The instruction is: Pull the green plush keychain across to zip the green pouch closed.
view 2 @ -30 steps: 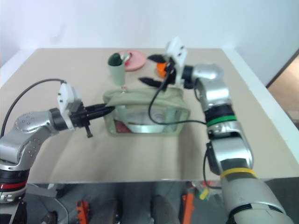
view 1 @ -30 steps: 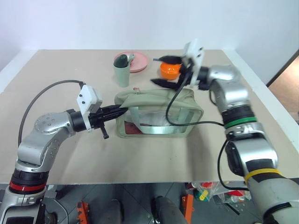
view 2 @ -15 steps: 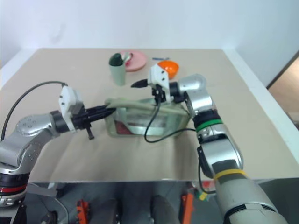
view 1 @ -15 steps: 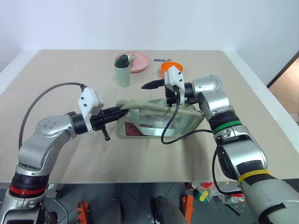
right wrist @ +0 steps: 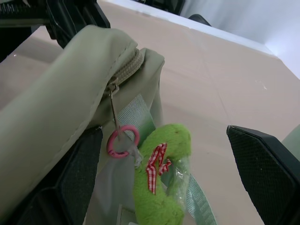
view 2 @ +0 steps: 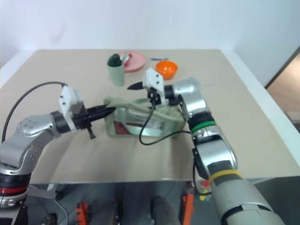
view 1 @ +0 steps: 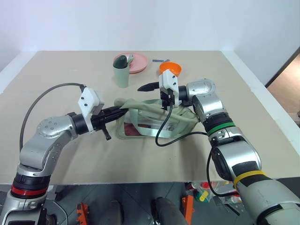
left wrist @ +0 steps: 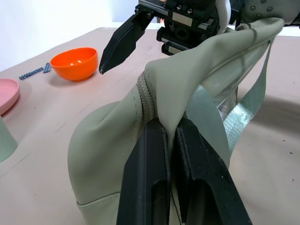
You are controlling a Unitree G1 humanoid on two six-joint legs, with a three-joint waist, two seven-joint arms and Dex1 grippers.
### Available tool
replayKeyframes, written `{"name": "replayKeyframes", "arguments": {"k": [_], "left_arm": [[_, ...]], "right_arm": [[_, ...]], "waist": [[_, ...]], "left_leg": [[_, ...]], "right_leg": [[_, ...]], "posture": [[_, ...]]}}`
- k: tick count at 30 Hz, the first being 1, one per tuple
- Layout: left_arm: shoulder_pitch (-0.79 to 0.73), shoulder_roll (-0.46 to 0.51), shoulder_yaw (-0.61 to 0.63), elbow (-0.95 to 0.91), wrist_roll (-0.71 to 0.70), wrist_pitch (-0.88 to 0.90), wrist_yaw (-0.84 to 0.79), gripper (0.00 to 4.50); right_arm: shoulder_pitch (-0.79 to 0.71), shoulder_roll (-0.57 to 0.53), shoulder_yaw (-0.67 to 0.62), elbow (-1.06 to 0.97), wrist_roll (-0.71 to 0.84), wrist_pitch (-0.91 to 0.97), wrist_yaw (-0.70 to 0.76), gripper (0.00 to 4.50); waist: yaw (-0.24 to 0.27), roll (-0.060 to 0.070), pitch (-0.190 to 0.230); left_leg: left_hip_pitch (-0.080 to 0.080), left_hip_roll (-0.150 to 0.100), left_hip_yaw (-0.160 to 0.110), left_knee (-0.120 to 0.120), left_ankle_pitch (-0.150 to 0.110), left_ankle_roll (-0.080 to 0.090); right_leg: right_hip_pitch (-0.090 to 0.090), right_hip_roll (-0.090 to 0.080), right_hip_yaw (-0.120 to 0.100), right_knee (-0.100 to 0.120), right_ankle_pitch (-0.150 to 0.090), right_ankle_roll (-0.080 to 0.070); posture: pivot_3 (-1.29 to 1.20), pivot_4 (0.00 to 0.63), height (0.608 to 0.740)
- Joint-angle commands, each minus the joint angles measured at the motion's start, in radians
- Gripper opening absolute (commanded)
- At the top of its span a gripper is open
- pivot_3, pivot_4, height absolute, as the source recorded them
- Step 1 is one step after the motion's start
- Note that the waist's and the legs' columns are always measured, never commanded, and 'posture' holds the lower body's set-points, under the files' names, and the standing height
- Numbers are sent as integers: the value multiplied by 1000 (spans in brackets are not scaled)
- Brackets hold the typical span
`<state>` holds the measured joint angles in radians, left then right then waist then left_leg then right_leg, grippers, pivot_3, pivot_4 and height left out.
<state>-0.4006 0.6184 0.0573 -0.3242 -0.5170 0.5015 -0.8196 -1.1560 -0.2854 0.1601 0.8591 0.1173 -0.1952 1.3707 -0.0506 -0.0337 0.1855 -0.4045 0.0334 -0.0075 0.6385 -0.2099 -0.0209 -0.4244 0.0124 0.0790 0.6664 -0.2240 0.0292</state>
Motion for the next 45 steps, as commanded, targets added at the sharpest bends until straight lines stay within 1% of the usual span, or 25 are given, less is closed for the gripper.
{"name": "replayKeyframes", "arguments": {"k": [1, 8, 16, 21, 23, 24, 25, 26, 27, 29, 31, 33, 34, 35, 36, 37, 38, 39, 45], "left_arm": [[-10, -13, 2, -29, -5, -30, -1, 0], [-7, -22, 2, -31, -2, -30, 1, 0], [-6, -24, -3, -32, 2, -30, 0, 0], [-6, -27, -11, -32, 6, -31, -3, 0], [-5, -26, -10, -30, 8, -32, -3, 0], [-5, -26, -9, -29, 8, -32, -3, 0], [-5, -26, -8, -29, 8, -32, -3, 0], [-5, -26, -8, -28, 8, -32, -3, 0], [-5, -26, -8, -27, 9, -32, -4, 0], [-3, -24, -6, -28, 8, -31, -5, 0], [-4, -24, -7, -26, 10, -33, -6, 0], [-6, -24, -8, -24, 11, -35, -7, 0], [-6, -24, -9, -23, 11, -36, -7, 0], [-7, -24, -9, -22, 12, -37, -7, 0], [-7, -24, -10, -21, 12, -37, -7, 0], [-6, -24, -10, -22, 11, -37, -7, 0], [-7, -24, -10, -21, 11, -38, -8, 0], [-7, -24, -10, -21, 11, -38, -8, 0], [-4, -23, -10, -24, 11, -35, -6, 0]], "right_arm": [[-23, 50, -11, -7, 24, 14, 3, 4172], [-30, 42, -32, 6, 16, 16, -22, 4172], [-10, 33, -27, -10, 7, 20, -32, 4172], [-4, 35, -23, -8, -8, 14, -74, 4172], [-19, 40, -51, 13, 8, 44, -120, 4172], [-23, 42, -63, 17, 20, 64, -128, 3888], [-30, 48, -83, 18, 40, 105, -143, 3742], [-33, 49, -92, 14, 53, 146, -133, 3384], [-33, 48, -95, 8, 60, 177, -123, 3295], [-27, 44, -94, -9, 62, 216, -113, 3295], [-13, 34, -74, -23, 46, 214, -88, 2910], [1, 28, -57, -32, 31, 202, -73, 2251], [4, 28, -54, -35, 28, 200, -68, 1767], [10, 27, -48, -43, 25, 202, -60, 1605], [14, 25, -40, -52, 20, 199, -52, 1185], [19, 22, -31, -61, 16, 196, -41, 880], [23, 21, -24, -69, 13, 193, -35, 435], [27, 18, -16, -74, 5, 185, -33, 174], [35, 14, 8, -71, -24, 133, -31, 174]], "waist": [[0, 0, 0], [0, 0, 0], [0, 0, 0], [0, 0, 0], [0, 0, 0], [0, 0, 0], [0, 0, 0], [0, 0, 0], [0, 0, 0], [1, 0, 0], [1, 0, 0], [1, 0, 0], [1, 0, 0], [1, 0, 0], [1, 0, 0], [1, 0, 0], [1, 0, 0], [1, 0, 0], [1, 0, 0]], "left_leg": [[0, 0, 0, 0, 0, 0], [0, 0, 0, 0, 0, 0], [0, 0, 0, 0, 0, 0], [0, 0, 0, 0, 0, 0], [0, 0, 0, 0, 0, 0], [0, 0, 0, 0, 0, 0], [0, 0, 0, 0, 0, 0], [0, 0, 0, 0, 0, 0], [0, 0, 0, 0, 0, 0], [0, 0, 0, 0, 0, 0], [-1, 0, 0, 0, 0, 0], [-1, 0, 0, 0, 0, 0], [-1, 0, 0, 0, 0, 0], [-1, -1, 0, 0, 0, 0], [-1, -1, 0, 0, 0, 0], [-1, -1, 0, 0, 0, 0], [-1, -1, 0, 0, 0, 0], [-1, -1, 0, 0, 0, 0], [-1, -1, 0, 0, 0, 0]], "right_leg": [[0, 0, 0, 0, 0, 0], [0, 0, 0, 0, 0, 0], [0, 0, 0, 0, 0, 0], [0, 0, 0, 0, 0, 0], [0, 0, 0, 0, 0, 0], [0, 0, 0, 0, 0, 0], [0, 0, 0, 0, 0, 0], [0, 0, 0, 0, 0, 0], [0, 0, 0, 0, 0, 0], [0, 0, 0, 0, 0, 0], [0, 0, 0, 0, 0, 0], [0, 0, 0, 0, 0, 0], [0, 0, 0, 0, 0, 0], [0, 0, 0, 0, 0, 0], [0, 0, 0, 0, 0, 0], [0, 0, 0, 0, 0, 0], [0, 0, 0, 0, 0, 0], [0, 0, 0, 0, 0, 0], [0, 0, 0, 0, 0, 0]], "posture": [[0, 150, 740], [0, 150, 740], [0, 150, 740], [0, 150, 740], [0, 150, 740], [0, 150, 740], [0, 150, 740], [0, 150, 740], [0, 150, 740], [0, 150, 740], [0, 150, 740], [0, 150, 740], [0, 150, 740], [0, 150, 740], [0, 150, 740], [0, 150, 740], [0, 150, 740], [0, 150, 740], [0, 150, 740]]}}
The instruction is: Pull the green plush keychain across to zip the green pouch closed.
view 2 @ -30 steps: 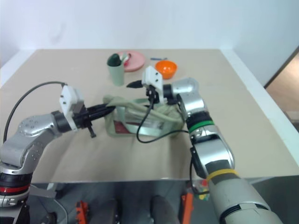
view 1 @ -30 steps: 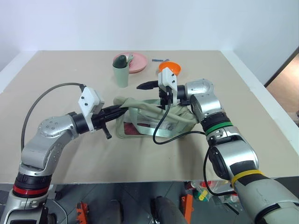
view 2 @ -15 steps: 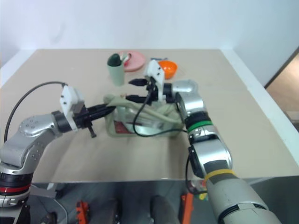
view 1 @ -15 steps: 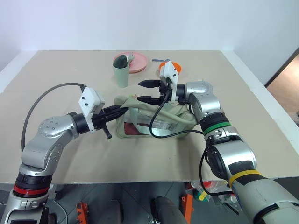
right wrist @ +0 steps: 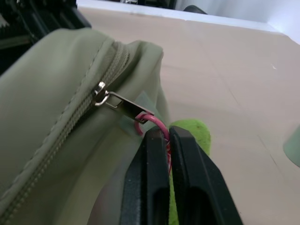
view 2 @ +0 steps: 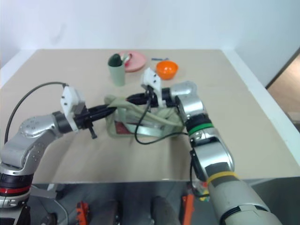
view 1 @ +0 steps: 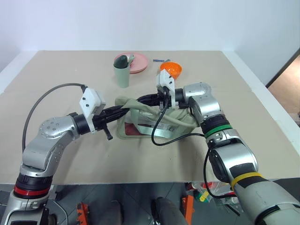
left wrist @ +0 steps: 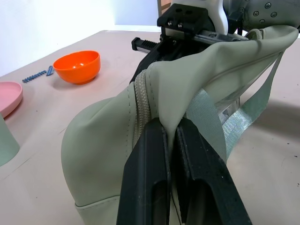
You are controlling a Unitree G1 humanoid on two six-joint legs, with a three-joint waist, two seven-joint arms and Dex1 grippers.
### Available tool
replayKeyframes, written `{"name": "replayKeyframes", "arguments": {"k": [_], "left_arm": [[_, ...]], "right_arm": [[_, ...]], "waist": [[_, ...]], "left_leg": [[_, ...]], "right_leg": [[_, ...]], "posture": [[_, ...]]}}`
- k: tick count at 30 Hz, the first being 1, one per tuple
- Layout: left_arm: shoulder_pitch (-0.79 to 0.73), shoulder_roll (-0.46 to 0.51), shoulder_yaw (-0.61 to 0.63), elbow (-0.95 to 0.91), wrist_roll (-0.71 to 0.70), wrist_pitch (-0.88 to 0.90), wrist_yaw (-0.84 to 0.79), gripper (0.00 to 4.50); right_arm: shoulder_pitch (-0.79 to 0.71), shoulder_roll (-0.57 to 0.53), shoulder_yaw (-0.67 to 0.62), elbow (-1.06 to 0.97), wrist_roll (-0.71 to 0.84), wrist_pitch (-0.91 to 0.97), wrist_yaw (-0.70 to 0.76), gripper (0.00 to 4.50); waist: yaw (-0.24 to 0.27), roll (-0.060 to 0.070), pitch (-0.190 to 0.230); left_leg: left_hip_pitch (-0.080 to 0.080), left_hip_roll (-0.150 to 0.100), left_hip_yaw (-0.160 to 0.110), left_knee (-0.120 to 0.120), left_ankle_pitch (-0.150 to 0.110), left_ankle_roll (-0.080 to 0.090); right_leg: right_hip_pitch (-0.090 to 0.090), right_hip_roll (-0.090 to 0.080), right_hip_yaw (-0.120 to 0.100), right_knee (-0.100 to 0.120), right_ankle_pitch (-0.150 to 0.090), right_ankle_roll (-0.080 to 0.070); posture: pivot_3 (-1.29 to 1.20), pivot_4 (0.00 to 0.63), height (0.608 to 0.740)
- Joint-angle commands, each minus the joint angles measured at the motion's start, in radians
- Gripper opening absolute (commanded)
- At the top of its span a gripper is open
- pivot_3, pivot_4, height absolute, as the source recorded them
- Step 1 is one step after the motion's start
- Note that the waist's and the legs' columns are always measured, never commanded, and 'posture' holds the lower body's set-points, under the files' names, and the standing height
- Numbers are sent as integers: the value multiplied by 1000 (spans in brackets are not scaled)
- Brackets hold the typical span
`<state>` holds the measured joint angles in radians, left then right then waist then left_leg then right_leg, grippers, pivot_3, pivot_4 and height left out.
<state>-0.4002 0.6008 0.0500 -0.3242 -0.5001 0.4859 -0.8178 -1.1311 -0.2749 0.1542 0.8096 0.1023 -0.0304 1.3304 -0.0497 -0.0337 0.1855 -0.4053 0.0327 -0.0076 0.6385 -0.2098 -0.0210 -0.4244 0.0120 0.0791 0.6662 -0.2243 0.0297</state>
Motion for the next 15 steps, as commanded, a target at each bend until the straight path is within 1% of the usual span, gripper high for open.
{"name": "replayKeyframes", "arguments": {"k": [1, 2, 3, 6, 15], "left_arm": [[-3, -5, -2, -26, -6, -19, -7, 0], [-1, -5, -2, -28, -7, -19, -7, 0], [0, -4, -2, -29, -6, -18, -6, 0], [4, -3, -3, -33, -5, -17, -4, 0], [5, -7, 4, -31, -5, -12, 19, 0]], "right_arm": [[11, 3, 15, -21, -10, -36, 10, 174], [12, 4, 15, -20, -11, -40, 11, 174], [12, 5, 15, -19, -10, -46, 13, 81], [11, 8, 4, -12, 5, -60, 24, 81], [-37, 32, -121, -27, 104, -8, -88, 81]], "waist": [[0, 0, 0], [0, 0, 0], [0, 0, 0], [0, 0, 0], [0, 0, 0]], "left_leg": [[0, 0, 0, 0, 0, 0], [0, 0, 0, 0, 0, 0], [0, 0, 0, 0, 0, 0], [0, 0, 0, 0, 0, 0], [0, 0, 0, 0, 0, 0]], "right_leg": [[0, 0, 0, 0, 0, 0], [0, 0, 0, 0, 0, 0], [0, 0, 0, 0, 0, 0], [0, 0, 0, 0, 0, 0], [0, 0, 0, 0, 0, 0]], "posture": [[0, 150, 740], [0, 150, 740], [0, 150, 740], [0, 150, 740], [0, 150, 740]]}}
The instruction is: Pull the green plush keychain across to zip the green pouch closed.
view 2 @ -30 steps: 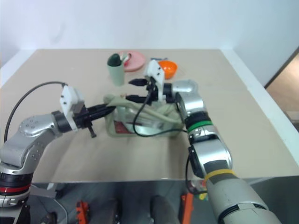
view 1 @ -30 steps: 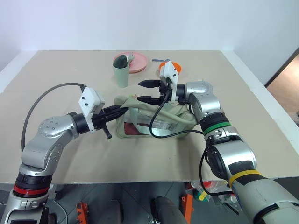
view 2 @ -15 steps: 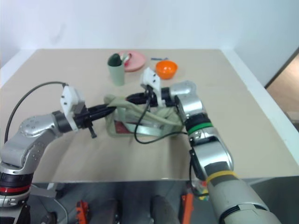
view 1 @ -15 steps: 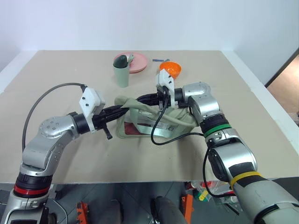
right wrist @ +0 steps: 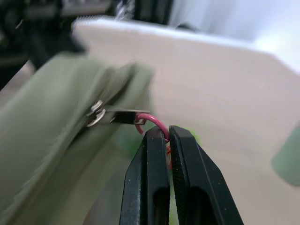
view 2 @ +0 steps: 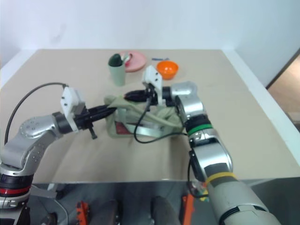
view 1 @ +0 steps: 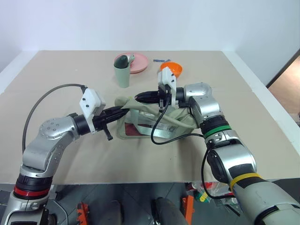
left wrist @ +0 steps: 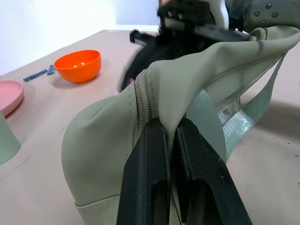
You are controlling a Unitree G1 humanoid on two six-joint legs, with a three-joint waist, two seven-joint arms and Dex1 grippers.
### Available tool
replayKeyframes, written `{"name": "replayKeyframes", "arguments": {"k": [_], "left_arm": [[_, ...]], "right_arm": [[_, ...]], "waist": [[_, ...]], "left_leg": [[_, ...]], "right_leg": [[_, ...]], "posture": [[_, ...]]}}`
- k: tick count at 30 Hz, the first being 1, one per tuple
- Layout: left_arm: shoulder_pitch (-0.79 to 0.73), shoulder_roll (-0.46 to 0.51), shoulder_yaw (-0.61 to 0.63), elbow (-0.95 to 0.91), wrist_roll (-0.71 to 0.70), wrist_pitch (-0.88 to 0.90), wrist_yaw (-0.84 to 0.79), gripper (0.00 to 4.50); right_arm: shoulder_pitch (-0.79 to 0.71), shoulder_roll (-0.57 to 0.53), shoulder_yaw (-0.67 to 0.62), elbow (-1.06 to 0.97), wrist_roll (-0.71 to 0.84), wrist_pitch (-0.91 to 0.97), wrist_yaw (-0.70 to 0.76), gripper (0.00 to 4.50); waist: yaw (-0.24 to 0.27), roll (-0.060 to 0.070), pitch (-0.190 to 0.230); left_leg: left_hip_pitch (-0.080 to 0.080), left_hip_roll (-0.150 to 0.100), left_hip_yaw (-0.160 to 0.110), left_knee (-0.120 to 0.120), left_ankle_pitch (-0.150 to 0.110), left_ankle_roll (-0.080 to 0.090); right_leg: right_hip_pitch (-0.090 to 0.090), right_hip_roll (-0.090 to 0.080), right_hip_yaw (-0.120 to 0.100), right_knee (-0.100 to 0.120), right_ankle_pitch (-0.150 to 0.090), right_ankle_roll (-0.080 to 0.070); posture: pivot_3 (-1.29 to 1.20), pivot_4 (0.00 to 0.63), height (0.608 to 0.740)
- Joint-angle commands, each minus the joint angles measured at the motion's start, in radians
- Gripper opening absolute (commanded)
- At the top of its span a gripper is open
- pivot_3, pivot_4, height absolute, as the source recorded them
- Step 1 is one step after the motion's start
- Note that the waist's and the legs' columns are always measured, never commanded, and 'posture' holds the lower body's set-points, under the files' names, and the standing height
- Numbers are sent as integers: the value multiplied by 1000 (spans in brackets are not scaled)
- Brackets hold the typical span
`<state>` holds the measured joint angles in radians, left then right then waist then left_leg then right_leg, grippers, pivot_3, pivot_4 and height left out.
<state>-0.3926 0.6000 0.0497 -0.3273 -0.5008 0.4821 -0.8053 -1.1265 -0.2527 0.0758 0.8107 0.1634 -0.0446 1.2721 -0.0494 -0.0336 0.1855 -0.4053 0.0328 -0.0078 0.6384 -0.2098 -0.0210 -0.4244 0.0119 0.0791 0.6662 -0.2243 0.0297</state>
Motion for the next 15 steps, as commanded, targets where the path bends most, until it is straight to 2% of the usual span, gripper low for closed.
{"name": "replayKeyframes", "arguments": {"k": [1, 15], "left_arm": [[-5, -8, 3, -26, -4, -8, 8, 0], [-77, -58, -5, 55, 55, -31, 97, 0]], "right_arm": [[-47, 7, -49, -31, 46, 6, -38, 81], [-92, -54, -135, -105, 62, -94, -216, 81]], "waist": [[0, 0, 0], [1, 0, 0]], "left_leg": [[0, 0, 0, 0, 0, 0], [-1, 0, 0, 0, 0, 0]], "right_leg": [[0, 0, 0, 0, 0, 0], [-1, 0, 0, 0, 0, 0]], "posture": [[0, 150, 740], [0, 150, 740]]}}
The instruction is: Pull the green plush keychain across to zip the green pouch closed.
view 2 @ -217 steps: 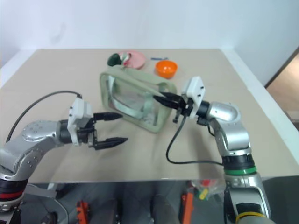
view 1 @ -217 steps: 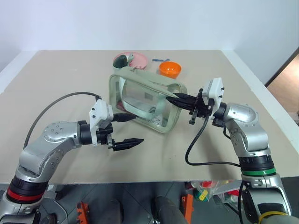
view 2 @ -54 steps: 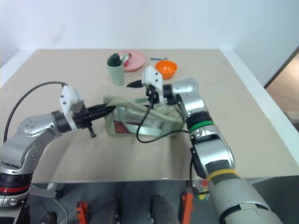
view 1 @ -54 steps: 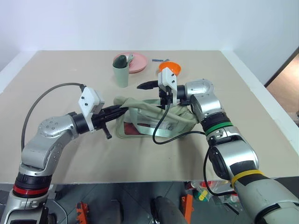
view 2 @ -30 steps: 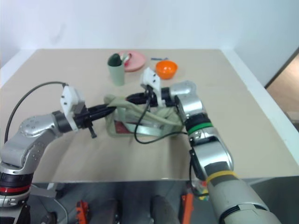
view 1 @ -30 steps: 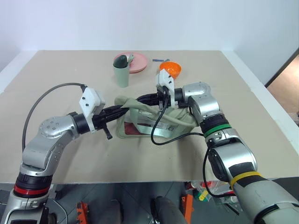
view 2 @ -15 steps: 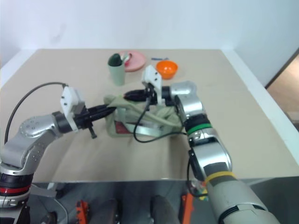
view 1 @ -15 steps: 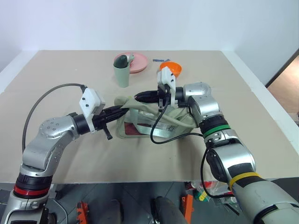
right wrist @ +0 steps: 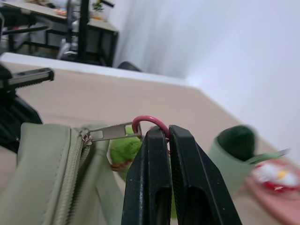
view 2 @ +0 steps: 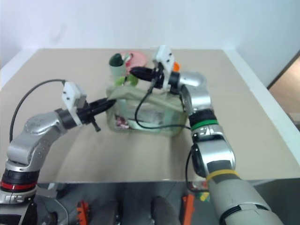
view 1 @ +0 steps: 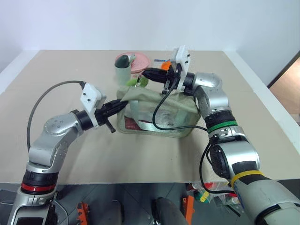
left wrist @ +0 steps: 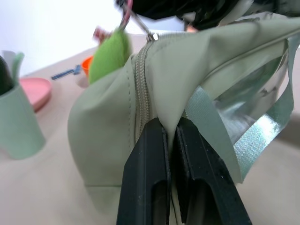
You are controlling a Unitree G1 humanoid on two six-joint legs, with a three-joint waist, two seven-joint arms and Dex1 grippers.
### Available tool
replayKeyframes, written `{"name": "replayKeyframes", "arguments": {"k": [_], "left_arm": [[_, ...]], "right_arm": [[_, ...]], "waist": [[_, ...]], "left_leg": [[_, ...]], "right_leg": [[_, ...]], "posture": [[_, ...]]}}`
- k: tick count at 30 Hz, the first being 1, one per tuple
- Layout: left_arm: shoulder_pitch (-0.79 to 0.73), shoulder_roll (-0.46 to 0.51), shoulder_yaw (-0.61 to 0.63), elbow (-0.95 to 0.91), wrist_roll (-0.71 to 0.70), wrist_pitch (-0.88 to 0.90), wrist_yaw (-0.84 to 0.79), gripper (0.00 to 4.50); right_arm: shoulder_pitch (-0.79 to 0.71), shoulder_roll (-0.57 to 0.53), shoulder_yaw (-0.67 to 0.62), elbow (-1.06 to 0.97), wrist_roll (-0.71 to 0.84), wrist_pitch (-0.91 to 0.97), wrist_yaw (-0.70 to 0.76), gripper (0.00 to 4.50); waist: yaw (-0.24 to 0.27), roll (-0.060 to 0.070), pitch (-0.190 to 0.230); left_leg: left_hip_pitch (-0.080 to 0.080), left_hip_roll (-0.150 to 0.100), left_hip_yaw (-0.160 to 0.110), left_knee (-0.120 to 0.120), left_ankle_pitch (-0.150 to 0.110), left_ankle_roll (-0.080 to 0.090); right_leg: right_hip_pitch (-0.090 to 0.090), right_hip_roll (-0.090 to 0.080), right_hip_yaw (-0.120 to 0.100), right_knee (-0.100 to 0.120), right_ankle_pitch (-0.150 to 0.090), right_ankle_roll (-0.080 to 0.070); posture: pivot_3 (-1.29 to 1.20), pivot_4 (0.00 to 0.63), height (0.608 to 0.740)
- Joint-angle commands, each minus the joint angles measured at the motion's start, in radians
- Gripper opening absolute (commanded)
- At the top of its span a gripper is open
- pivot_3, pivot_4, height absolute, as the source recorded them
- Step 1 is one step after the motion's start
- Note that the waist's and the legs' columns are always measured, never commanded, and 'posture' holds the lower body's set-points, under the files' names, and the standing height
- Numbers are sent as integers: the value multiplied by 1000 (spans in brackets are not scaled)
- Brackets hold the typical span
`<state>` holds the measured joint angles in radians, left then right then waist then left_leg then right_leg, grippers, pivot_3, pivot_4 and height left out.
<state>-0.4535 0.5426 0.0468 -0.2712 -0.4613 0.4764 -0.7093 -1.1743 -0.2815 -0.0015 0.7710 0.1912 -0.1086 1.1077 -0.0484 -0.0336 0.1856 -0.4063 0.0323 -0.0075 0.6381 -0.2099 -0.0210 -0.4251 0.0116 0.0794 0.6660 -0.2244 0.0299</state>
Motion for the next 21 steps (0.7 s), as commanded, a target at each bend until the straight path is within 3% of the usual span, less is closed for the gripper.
{"name": "replayKeyframes", "arguments": {"k": [1, 21], "left_arm": [[-19, -2, -5, 3, 20, -28, 1, 0], [-55, -19, -23, 74, 86, -50, 36, 0]], "right_arm": [[-43, -30, -63, -77, 37, -33, -62, 81], [98, -152, -129, -312, 37, -29, -305, 81]], "waist": [[0, 0, 0], [0, 0, 0]], "left_leg": [[0, 0, 0, 0, 0, 0], [-2, -1, 0, -2, 0, 0]], "right_leg": [[0, 0, 0, 0, 0, 0], [-2, -1, 0, 0, 2, -4]], "posture": [[0, 150, 740], [0, 150, 740]]}}
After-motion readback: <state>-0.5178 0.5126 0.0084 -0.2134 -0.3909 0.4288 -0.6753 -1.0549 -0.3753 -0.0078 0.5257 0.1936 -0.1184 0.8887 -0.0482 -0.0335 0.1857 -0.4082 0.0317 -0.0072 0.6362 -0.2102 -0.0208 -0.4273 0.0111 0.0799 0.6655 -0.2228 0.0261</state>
